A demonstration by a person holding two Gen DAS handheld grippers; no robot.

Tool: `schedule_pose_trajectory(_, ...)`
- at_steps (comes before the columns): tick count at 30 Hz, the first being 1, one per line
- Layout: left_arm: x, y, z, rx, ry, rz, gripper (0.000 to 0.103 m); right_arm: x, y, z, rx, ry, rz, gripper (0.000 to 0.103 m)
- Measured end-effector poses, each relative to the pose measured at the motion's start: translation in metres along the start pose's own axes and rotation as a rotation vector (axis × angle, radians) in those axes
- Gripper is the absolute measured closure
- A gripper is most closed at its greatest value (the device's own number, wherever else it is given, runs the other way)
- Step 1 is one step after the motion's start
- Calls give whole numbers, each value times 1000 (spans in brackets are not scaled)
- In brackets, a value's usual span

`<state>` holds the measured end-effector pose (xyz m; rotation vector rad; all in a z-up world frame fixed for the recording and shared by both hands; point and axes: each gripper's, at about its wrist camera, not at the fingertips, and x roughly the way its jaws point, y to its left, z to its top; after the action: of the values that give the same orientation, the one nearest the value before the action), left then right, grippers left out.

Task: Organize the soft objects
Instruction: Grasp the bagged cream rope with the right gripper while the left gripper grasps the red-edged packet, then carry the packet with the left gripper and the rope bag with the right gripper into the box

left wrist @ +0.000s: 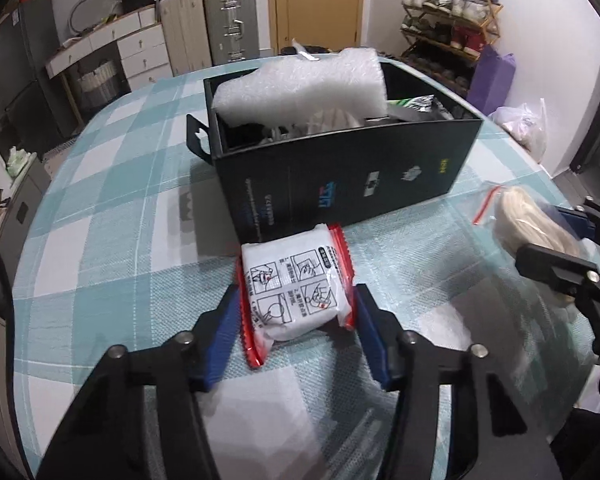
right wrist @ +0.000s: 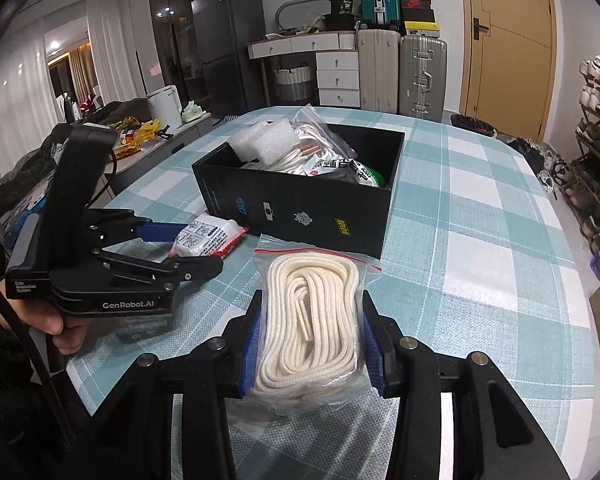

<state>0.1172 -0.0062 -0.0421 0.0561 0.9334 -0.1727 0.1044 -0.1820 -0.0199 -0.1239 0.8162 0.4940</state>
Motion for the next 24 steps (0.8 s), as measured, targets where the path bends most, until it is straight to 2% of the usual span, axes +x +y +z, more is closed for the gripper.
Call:
schedule_pose_trajectory(1,-3,1,-1,-7,-4,-19,51,-1,0,0,0,-3,0,60)
schedule_pose_trajectory(13,-46,7,0,-19,-108,-29,51,-14,4,6,15,-64,12,60)
schedule_pose_trajectory(24,-69,18,16,-39,-182,-18,51,-30,1,30,70,-156,26,60)
